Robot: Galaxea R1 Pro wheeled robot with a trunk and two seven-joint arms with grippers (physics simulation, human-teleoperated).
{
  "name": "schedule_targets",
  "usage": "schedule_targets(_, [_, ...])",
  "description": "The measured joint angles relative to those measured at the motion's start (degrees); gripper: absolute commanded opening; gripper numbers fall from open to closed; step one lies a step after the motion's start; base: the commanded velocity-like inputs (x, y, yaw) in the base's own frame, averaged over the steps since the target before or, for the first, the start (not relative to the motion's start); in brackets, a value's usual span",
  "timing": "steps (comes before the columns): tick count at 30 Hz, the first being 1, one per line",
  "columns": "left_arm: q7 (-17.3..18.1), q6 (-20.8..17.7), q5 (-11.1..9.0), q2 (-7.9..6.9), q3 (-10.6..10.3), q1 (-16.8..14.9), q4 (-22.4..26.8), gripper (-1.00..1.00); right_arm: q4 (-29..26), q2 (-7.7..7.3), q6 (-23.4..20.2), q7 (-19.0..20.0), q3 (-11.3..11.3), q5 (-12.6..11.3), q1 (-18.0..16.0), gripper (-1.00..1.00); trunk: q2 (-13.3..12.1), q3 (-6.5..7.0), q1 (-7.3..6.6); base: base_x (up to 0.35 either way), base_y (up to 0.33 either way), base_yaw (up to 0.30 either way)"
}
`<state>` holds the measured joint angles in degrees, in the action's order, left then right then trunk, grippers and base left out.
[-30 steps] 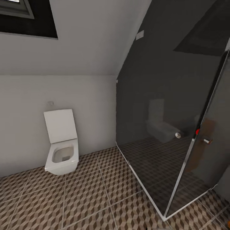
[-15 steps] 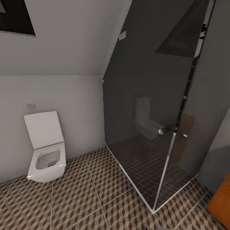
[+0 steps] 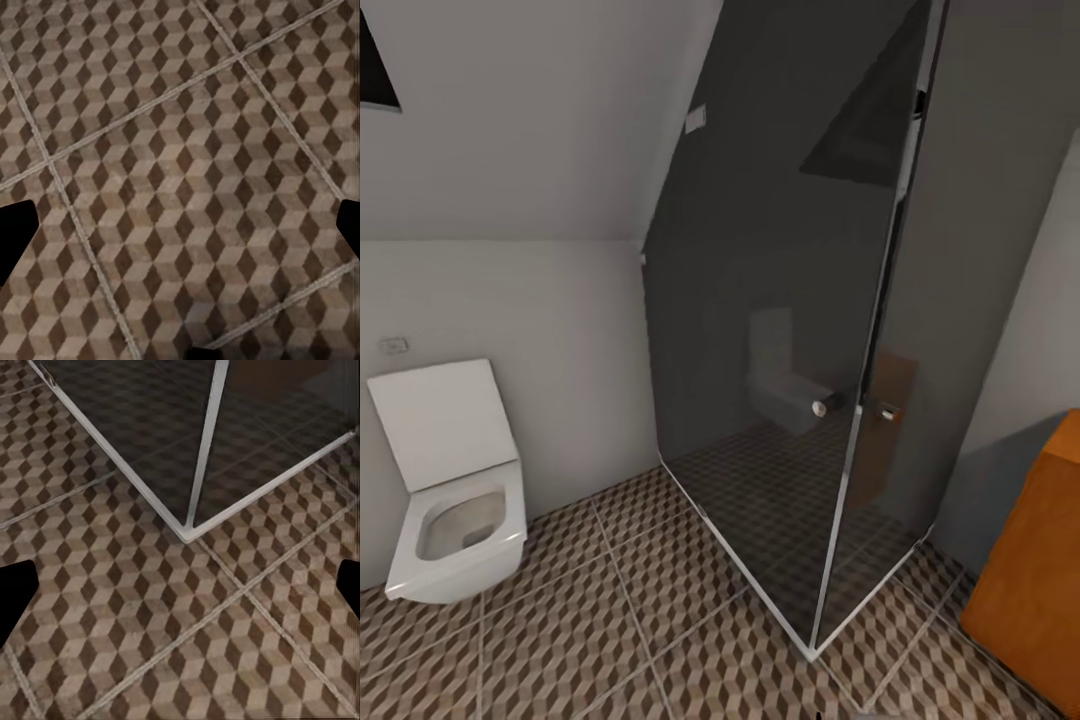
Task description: Take the four mousetraps from the cabinet in the bathroom and place them on the bathroom floor. Make sure all four end up on the same floor surface, and ensure that at least two of them are either under or directly next to the same bathroom sink.
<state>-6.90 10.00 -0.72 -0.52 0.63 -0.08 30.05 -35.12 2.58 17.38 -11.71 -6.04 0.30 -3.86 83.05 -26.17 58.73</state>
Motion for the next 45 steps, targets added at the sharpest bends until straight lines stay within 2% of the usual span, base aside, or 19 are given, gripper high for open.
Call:
schedule_targets(36, [0.05, 0.01, 0.0, 0.08, -0.02, 0.0, -0.17, 1.0, 0.0, -0.04, 0.01, 0.0, 0.0, 0.02, 0.02, 1.0, 0.0, 2.45, 0.0, 0.0, 0.0, -0.229])
schedule_targets(45, [0.07, 0.01, 0.0, 0.1, -1.33, 0.0, -0.25, 1.0, 0.0, -0.01, 0.01, -0.08, 0.0, 0.02, 0.04, 1.0, 0.0, 2.98, 0.0, 0.0, 0.0, -0.255])
